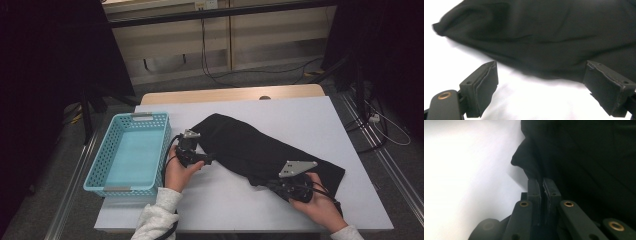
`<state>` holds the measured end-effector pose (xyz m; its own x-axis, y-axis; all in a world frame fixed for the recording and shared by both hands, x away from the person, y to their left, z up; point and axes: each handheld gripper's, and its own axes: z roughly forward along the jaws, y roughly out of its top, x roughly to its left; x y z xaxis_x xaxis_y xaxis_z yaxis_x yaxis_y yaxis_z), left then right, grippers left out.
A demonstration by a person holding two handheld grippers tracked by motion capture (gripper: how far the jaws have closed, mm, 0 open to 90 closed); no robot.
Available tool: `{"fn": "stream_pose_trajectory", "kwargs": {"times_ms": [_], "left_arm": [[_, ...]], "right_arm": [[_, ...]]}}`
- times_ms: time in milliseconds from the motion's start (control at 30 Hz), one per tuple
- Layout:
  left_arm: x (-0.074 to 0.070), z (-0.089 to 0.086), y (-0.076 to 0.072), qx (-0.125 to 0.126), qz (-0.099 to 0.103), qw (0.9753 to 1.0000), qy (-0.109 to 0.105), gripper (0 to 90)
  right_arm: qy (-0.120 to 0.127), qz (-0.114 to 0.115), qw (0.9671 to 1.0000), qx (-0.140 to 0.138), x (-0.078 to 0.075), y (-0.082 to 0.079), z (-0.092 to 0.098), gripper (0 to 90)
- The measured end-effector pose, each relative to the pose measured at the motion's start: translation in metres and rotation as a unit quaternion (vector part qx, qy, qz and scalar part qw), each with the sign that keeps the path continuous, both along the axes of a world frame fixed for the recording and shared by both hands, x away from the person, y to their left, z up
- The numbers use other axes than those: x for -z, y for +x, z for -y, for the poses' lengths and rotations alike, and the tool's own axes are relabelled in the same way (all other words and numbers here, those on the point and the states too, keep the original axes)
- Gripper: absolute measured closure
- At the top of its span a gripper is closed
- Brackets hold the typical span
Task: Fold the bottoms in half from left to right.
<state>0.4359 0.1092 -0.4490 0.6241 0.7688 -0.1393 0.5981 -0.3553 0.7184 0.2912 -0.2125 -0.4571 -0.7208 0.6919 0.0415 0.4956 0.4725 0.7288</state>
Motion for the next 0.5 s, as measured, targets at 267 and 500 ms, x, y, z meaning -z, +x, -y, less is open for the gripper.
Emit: {"fn": "stream_pose_trajectory", "kwargs": {"times_ms": [267,500], "left_arm": [[0.003,-0.001,0.007,-0.047,-0.003,0.9987,0.02,13.0],[0.01,-0.007,0.014,-0.09,-0.015,0.9957,0.016,16.4]], "right_arm": [[-0.004,-0.009,0.9997,-0.021,-0.003,-0.012,0.008,85.2],[-0.003,-0.012,0.9996,-0.027,0.001,-0.015,0.006,84.7]]}}
